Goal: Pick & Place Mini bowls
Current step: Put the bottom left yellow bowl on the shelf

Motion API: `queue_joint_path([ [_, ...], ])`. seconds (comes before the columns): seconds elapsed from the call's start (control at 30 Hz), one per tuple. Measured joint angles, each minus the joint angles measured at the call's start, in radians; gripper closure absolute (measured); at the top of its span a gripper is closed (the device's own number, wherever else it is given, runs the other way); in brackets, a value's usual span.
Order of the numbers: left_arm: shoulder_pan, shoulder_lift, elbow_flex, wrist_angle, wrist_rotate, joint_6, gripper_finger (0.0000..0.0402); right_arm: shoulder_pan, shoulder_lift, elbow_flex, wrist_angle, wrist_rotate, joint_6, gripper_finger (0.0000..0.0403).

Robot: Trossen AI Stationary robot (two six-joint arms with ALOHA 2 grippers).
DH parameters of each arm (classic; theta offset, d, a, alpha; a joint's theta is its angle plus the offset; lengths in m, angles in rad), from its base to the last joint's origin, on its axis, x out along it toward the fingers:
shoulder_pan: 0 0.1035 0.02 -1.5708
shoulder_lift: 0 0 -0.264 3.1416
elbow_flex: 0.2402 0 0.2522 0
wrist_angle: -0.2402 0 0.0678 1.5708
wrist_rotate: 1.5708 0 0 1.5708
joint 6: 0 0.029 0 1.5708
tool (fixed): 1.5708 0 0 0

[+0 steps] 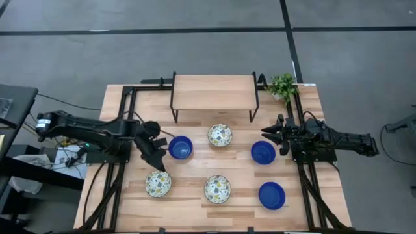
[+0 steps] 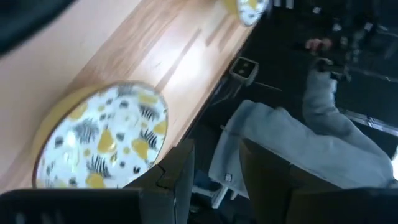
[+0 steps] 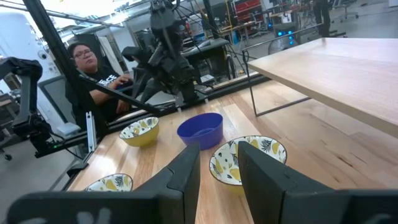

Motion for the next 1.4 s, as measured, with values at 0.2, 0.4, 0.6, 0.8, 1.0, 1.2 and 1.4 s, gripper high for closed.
queue_joint_path([
  [0.2,-0.12,-0.132,0.0,-0.017,-0.215,-0.162,0.0275,0.0,0.0,0.0,0.0,0.0,0.0,0.0305],
  [0.4,-0.212,-0.245,0.0,-0.036,-0.404,-0.213,0.0275,0.0,0.0,0.0,-0.001,0.015,-0.001,0.0305],
  [0.6,-0.215,-0.254,0.0,0.004,-0.422,-0.212,0.0275,0.0,0.0,0.0,-0.001,0.074,-0.001,0.0305],
  [0.8,-0.208,-0.219,0.0,0.008,-0.51,-0.327,0.0275,0.0,0.0,0.0,-0.001,0.075,-0.002,0.0305],
  [1.0,-0.258,-0.171,0.032,0.005,-0.527,-0.465,0.0275,0.0,0.0,0.0,-0.002,0.093,-0.001,0.0305],
  [1.2,-0.371,-0.044,0.204,0.01,-0.611,-0.541,0.0275,0.0,0.0,0.0,-0.006,0.101,-0.001,0.0305],
  [1.4,-0.464,0.124,0.335,-0.133,-0.581,-0.619,0.0275,0.0,0.0,0.0,-0.028,0.104,-0.002,0.0305],
])
